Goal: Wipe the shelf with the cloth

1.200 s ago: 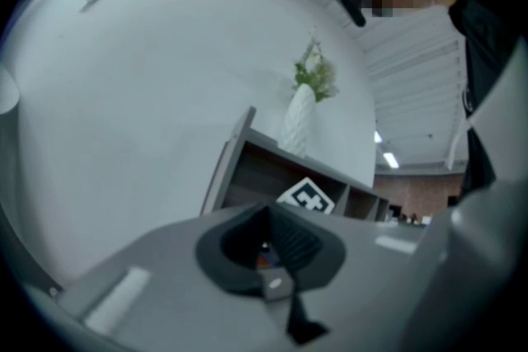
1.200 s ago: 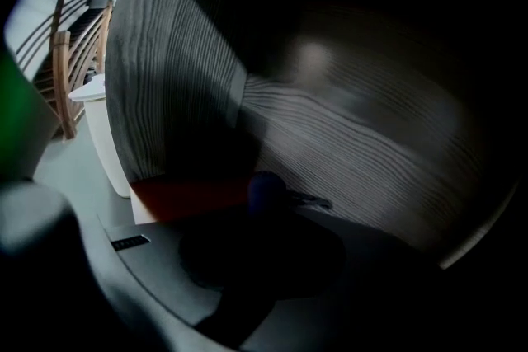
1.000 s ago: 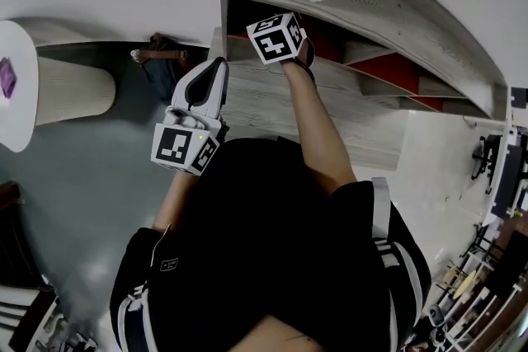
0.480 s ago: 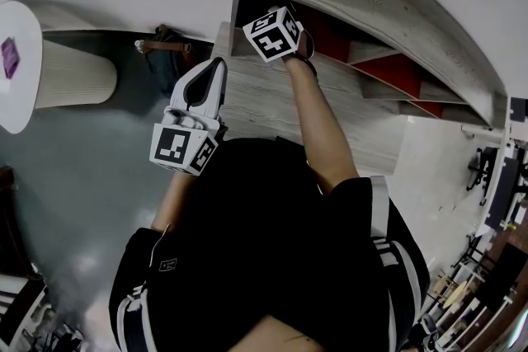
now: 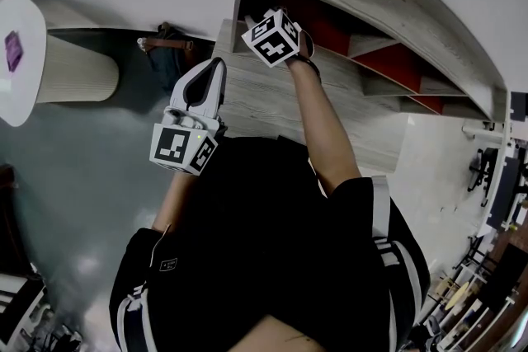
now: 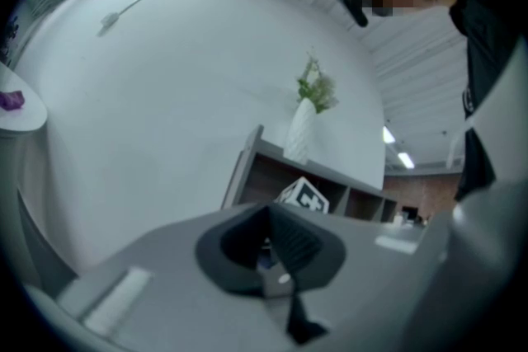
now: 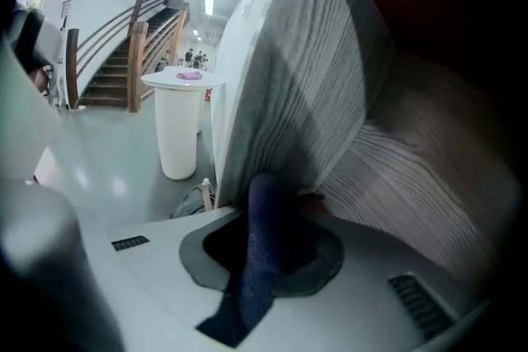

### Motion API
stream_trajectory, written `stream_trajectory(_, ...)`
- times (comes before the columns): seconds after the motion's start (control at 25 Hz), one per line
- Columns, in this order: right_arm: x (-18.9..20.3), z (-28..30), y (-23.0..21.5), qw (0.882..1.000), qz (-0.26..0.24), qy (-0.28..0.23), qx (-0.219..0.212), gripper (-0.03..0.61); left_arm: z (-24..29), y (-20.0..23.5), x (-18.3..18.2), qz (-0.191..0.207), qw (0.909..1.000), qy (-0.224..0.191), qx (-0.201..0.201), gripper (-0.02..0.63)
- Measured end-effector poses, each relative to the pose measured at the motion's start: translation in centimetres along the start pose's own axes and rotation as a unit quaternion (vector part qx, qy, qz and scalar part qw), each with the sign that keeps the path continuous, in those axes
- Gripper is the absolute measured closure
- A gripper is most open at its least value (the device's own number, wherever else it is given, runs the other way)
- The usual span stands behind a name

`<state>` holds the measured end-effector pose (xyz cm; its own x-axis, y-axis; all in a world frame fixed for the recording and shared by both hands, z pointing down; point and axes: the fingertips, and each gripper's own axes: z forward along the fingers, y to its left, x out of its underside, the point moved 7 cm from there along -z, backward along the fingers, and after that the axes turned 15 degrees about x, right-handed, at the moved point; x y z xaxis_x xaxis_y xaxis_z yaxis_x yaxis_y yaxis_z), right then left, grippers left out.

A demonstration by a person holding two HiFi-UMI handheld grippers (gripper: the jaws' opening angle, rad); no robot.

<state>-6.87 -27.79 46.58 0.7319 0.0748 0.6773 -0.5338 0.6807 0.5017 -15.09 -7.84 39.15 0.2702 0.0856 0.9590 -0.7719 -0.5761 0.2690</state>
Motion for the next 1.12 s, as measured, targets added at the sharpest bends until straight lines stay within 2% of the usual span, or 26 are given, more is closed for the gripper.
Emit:
stream_trajectory(0.24,0.4,-2.1,1.7,1.0,-0.016,-0.011,-0.014,0.525,-0.1,-0.3,-0.1,0.0,0.9999,-0.002,0.011,0.611)
stream_trajectory(0.36,0.8,-3.1,2.5,1.0,-0.007,-0.022,-0.014,0.525,0.1,-0.4,-0.2,-0.001,0.9998,-0.003,0.018,0.611)
stream_trajectory(0.72,2.1,-6.6,3.1,0.995,0.089,-0.045,-0.008,0.525,1.1,-0.7,0.4,-0.01,0.9991,0.006,0.041,0.611)
stream_trajectory(0.96,2.9,-9.7,2.1,0.983,0.166,-0.075,0.019,0.525,2.2,-1.0,0.8,-0.013,0.9981,0.013,0.059,0.61)
stream_trajectory(1.12,3.7,-11.7,0.7,0.969,0.224,-0.093,0.04,0.525,3.3,-1.2,1.1,-0.015,0.9973,0.016,0.07,0.611)
